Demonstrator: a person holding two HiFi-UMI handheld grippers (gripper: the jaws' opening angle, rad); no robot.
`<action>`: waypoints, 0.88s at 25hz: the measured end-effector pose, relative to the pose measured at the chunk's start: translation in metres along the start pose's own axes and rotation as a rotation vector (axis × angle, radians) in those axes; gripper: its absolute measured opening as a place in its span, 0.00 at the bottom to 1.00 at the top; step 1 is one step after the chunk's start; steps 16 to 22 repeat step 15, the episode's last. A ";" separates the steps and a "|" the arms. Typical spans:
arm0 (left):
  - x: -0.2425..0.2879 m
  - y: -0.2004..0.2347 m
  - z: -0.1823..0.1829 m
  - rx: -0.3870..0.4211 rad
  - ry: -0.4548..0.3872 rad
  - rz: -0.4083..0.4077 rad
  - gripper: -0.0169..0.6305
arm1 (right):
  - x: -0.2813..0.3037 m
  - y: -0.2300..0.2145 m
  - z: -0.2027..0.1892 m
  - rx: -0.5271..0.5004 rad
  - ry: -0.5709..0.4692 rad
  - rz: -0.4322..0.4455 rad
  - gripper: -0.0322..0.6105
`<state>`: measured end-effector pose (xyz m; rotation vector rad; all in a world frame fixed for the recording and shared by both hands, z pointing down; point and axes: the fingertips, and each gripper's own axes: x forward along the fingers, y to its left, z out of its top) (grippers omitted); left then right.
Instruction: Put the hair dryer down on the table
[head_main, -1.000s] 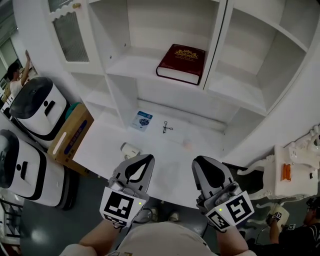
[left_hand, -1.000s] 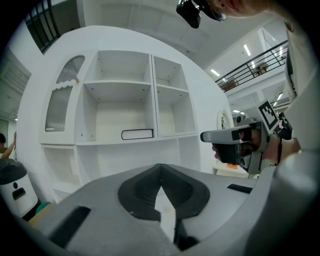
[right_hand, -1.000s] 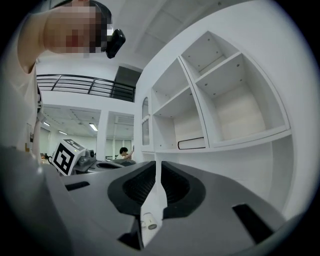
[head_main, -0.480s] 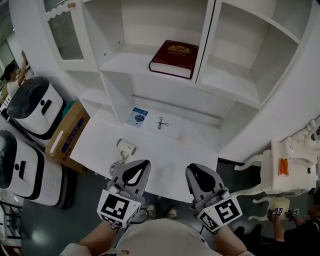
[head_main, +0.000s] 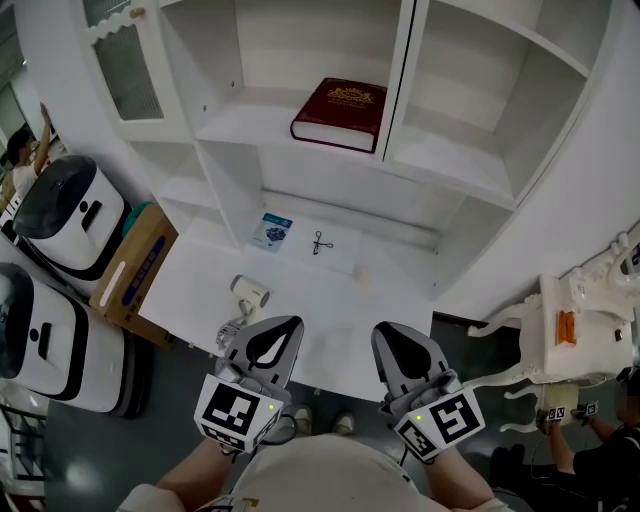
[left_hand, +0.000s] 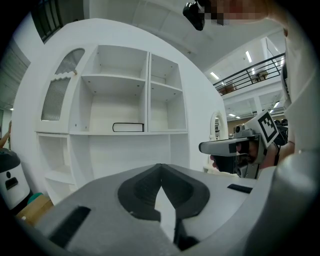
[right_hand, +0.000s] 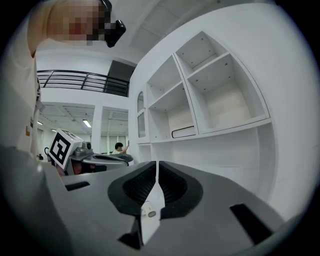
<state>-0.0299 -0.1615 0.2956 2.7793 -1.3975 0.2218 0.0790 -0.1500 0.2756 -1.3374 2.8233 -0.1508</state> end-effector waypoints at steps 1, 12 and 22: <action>0.000 0.000 0.000 0.000 0.001 0.001 0.05 | 0.000 0.000 0.000 0.001 0.002 -0.001 0.09; -0.002 0.002 0.000 -0.012 -0.002 0.001 0.05 | -0.002 -0.001 -0.001 0.018 -0.001 -0.007 0.09; -0.002 0.003 -0.001 -0.015 0.000 -0.006 0.05 | 0.000 0.001 -0.001 0.018 0.002 -0.007 0.09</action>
